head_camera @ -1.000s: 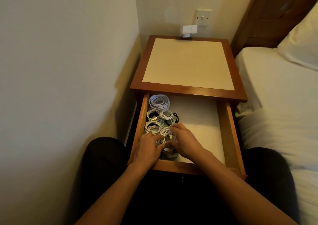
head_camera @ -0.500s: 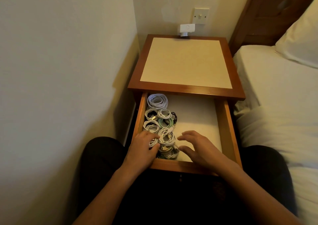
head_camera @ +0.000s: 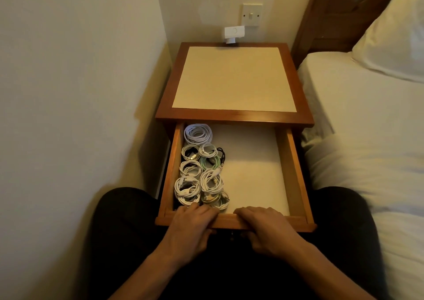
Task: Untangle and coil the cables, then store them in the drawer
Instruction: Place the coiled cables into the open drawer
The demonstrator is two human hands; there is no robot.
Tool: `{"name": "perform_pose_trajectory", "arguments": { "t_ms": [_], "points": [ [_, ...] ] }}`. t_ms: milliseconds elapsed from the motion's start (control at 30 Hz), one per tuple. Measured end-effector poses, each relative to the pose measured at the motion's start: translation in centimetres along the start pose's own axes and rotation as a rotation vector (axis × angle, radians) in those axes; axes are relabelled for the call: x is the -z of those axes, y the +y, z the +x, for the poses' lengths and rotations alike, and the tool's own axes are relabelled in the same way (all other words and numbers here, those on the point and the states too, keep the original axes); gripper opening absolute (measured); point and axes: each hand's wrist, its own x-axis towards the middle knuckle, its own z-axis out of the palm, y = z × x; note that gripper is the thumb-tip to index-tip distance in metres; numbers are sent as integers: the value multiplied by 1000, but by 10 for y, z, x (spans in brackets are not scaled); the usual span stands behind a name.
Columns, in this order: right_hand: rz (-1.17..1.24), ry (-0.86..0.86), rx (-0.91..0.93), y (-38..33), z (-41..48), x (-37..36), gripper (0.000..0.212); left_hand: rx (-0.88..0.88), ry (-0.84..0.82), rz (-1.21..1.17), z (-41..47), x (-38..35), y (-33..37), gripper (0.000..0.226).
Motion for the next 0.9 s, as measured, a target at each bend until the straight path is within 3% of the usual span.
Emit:
{"name": "perform_pose_trajectory", "arguments": {
  "t_ms": [233,467,900],
  "points": [
    [12,122,-29,4,19,22,42,37,125,21,28,8,-10,50],
    [23,134,-62,14,40,31,39,51,120,-9,51,9,-17,53],
    [-48,283,-102,13,49,28,56,108,253,-60,61,3,-17,48]
  ]
}}
